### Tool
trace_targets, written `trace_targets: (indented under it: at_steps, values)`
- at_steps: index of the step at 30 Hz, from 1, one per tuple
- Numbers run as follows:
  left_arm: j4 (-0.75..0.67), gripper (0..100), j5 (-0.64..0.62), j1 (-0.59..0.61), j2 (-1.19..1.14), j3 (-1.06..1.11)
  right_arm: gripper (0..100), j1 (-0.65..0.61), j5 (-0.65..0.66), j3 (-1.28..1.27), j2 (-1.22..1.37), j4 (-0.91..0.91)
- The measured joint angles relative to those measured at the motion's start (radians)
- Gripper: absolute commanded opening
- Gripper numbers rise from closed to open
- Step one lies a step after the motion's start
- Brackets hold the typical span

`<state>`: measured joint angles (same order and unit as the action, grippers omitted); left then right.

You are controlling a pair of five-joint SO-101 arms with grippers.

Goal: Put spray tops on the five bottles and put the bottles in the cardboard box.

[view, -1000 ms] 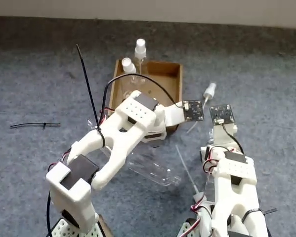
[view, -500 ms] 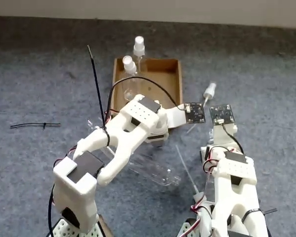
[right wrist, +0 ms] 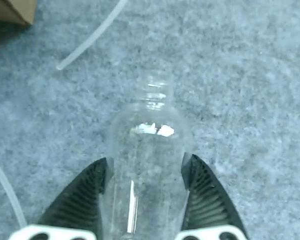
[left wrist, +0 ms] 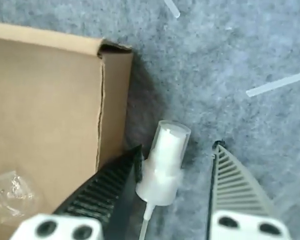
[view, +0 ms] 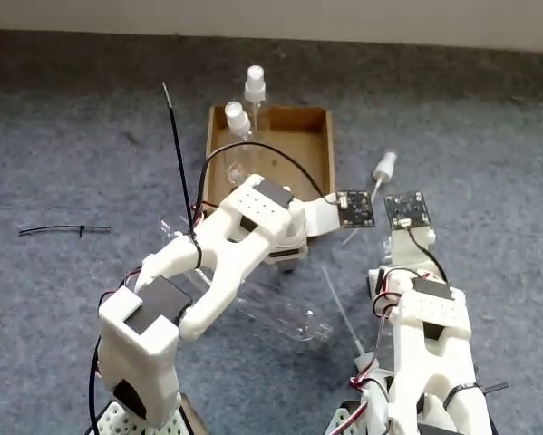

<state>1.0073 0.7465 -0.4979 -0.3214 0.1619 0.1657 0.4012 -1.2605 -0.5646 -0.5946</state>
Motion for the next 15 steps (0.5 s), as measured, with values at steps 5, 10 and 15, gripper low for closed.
trace_targets:
  at_steps: [5,10,15]
  values:
    - [0.026,12,0.002,-0.011,0.000,0.000,0.4,0.000,0.000,0.000,0.000,0.000]
    - [0.064,12,0.002,-0.048,0.000,0.000,0.4,0.000,0.000,0.000,0.000,0.000]
    - [0.127,12,0.002,-0.054,0.003,-0.008,0.4,0.000,0.000,0.000,0.000,0.000]
